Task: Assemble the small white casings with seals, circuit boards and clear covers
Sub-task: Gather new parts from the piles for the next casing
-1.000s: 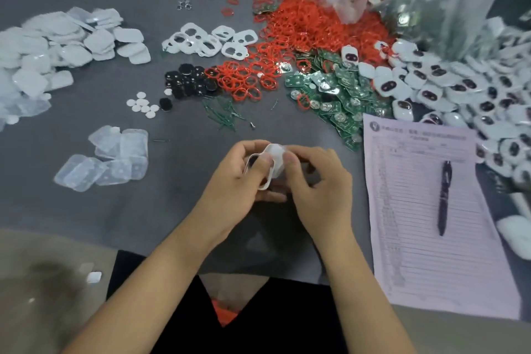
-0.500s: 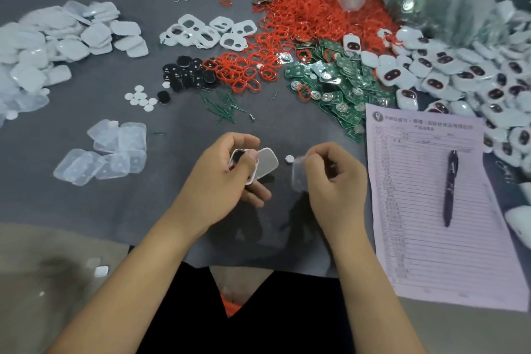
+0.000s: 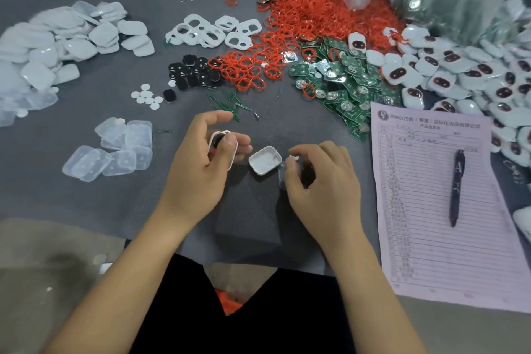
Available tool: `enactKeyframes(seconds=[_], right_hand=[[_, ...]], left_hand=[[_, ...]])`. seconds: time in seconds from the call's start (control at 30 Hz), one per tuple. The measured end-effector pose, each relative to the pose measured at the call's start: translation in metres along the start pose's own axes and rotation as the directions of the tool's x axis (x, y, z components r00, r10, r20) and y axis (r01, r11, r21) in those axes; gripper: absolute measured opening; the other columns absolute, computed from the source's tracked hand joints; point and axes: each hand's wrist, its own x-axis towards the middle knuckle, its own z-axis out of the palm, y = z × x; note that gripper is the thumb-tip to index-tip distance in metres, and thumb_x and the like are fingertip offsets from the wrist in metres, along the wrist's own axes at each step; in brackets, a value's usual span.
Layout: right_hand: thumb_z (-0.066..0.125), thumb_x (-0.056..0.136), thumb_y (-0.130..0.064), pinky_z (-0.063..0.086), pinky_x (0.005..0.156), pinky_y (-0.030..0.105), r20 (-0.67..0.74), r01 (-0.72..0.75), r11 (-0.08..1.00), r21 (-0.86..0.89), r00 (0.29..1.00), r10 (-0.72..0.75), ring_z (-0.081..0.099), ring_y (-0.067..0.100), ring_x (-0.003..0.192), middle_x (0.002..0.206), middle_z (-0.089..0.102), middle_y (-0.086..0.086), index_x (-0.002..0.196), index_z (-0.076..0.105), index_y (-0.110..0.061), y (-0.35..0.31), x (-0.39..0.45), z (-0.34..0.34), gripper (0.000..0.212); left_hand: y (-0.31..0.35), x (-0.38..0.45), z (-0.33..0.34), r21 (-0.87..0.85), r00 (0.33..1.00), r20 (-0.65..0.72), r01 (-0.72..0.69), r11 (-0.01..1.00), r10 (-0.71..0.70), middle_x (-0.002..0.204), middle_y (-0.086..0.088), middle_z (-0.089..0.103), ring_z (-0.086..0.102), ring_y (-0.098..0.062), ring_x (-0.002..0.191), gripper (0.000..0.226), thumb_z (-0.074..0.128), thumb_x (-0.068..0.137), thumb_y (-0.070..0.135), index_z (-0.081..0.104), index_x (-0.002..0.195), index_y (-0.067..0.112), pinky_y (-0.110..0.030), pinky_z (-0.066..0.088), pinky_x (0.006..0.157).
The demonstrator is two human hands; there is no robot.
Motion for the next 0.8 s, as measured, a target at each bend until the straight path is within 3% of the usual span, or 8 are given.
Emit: enactKeyframes(seconds=[0.17,0.23,0.27,0.33,0.43,0.6,0.7,0.8], right_hand=[[0.064,0.093,-0.026,0.045,0.074,0.037,0.008,0.024,1.000,0.013,1.000,-0.024,0.053,0.026,0.087,0.090,0.061,-0.002,0.100,0.074,-0.016,0.002,0.000,0.001,0.015],[0.068,0.093,-0.024,0.045,0.075,0.036,0.008,0.062,0.998,0.018,0.998,-0.062,0.054,0.026,0.087,0.092,0.063,-0.001,0.099,0.075,-0.016,0.003,-0.001,0.002,0.012],[0.068,0.094,-0.024,0.045,0.075,0.035,0.005,0.091,0.995,0.031,0.996,-0.091,0.054,0.026,0.086,0.092,0.063,-0.001,0.099,0.075,-0.015,0.003,-0.001,0.001,0.012],[0.067,0.097,-0.026,0.044,0.076,0.033,-0.009,0.168,0.983,0.068,0.986,-0.168,0.054,0.025,0.084,0.090,0.064,-0.002,0.099,0.075,-0.014,0.001,0.000,0.001,0.014],[0.063,0.101,-0.034,0.043,0.077,0.027,-0.042,0.267,0.959,0.093,0.964,-0.264,0.052,0.020,0.080,0.088,0.063,-0.003,0.100,0.075,-0.014,-0.007,0.003,0.002,0.022],[0.069,0.099,-0.024,0.048,0.077,0.032,0.019,0.320,0.941,0.108,0.946,-0.324,0.054,0.022,0.081,0.087,0.065,-0.002,0.100,0.075,-0.013,-0.015,0.011,0.011,0.013],[0.070,0.098,-0.026,0.050,0.076,0.035,0.043,0.363,0.922,0.133,0.928,-0.371,0.056,0.023,0.080,0.088,0.067,-0.001,0.100,0.075,-0.012,-0.015,0.010,0.012,0.015],[0.075,0.094,-0.040,0.051,0.078,0.037,0.089,0.420,0.894,0.155,0.895,-0.436,0.058,0.025,0.080,0.090,0.069,-0.001,0.099,0.075,-0.012,-0.014,0.008,0.011,0.028]], left_hand=[[-0.001,-0.001,-0.005,0.147,0.998,0.051,-0.029,0.989,0.021,0.107,0.009,0.077,0.070,-0.006,0.105,0.026,0.052,0.108,0.026,0.050,0.133,0.020,-0.027,0.053,0.096],[0.000,-0.003,-0.005,0.126,0.995,0.097,-0.011,0.992,-0.001,0.106,0.010,0.078,0.066,-0.003,0.115,0.028,0.051,0.107,0.028,0.051,0.134,0.019,-0.027,0.050,0.101],[0.001,-0.004,-0.004,0.109,0.993,0.114,-0.002,0.994,-0.010,0.105,0.010,0.078,0.069,-0.005,0.109,0.027,0.052,0.108,0.027,0.051,0.134,0.020,-0.025,0.052,0.096],[0.003,-0.006,-0.002,0.051,0.991,0.132,0.020,0.999,-0.026,0.105,0.008,0.078,0.071,-0.014,0.078,0.025,0.051,0.109,0.023,0.051,0.133,0.020,-0.022,0.054,0.071],[0.001,-0.006,0.003,-0.032,0.990,0.128,0.064,0.997,-0.059,0.104,0.004,0.078,0.055,-0.013,0.051,0.020,0.049,0.111,0.023,0.051,0.131,0.023,-0.018,0.044,0.048],[-0.008,-0.001,0.007,-0.062,0.996,0.028,0.088,0.994,-0.086,0.096,0.005,0.076,0.055,-0.010,0.055,0.018,0.042,0.112,0.027,0.056,0.123,0.025,-0.020,0.047,0.052],[-0.008,0.002,0.005,-0.189,0.989,-0.005,0.141,0.972,-0.145,0.094,-0.003,0.076,0.057,-0.013,0.059,0.027,0.038,0.109,0.037,0.059,0.119,0.023,-0.025,0.046,0.051],[-0.007,0.005,0.003,-0.381,0.970,0.018,0.232,0.895,-0.244,0.092,-0.007,0.074,0.058,-0.016,0.064,0.031,0.039,0.103,0.036,0.061,0.118,0.020,-0.029,0.047,0.056]])
